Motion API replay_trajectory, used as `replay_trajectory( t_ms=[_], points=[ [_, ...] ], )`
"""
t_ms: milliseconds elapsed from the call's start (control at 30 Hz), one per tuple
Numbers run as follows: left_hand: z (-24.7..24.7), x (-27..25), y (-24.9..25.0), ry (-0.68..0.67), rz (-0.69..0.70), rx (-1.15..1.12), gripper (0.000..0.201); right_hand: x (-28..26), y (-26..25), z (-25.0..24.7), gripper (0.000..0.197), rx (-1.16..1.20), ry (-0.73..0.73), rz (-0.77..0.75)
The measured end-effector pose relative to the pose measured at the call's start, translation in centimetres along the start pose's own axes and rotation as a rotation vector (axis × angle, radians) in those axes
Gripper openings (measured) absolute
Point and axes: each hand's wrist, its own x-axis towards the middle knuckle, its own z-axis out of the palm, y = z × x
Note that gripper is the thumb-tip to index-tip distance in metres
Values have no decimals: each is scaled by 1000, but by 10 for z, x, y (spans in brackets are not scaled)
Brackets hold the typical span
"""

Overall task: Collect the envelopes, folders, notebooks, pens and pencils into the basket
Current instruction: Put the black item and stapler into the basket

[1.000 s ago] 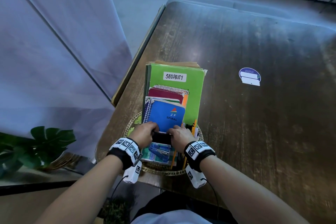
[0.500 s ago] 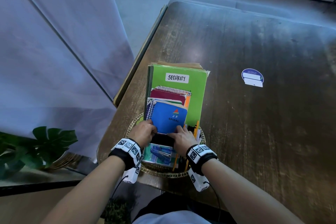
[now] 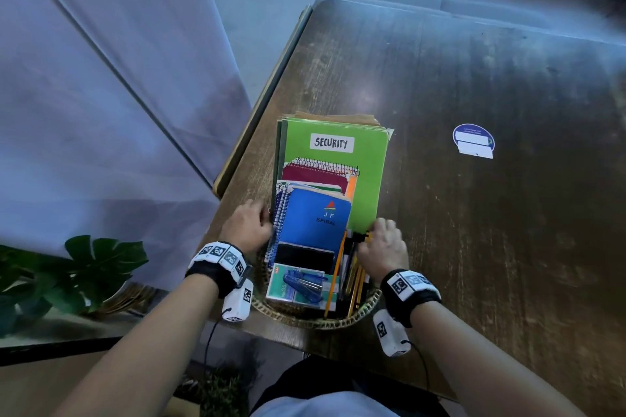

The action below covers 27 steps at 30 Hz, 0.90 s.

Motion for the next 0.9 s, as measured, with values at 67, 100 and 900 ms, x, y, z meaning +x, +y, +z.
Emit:
replay_trajectory(
  t_ms=[67,100,900],
  points=[
    [-1,6,-10,-107,-122,76,37,5,19,-4,51,27,-103,187],
    [-1,8,-14,-182,-182,85,45,8,28,-5,62,80,-203,271],
    [17,22,-4,-468,-377,54,39,27,72,45,22,637,-664,457]
  ],
)
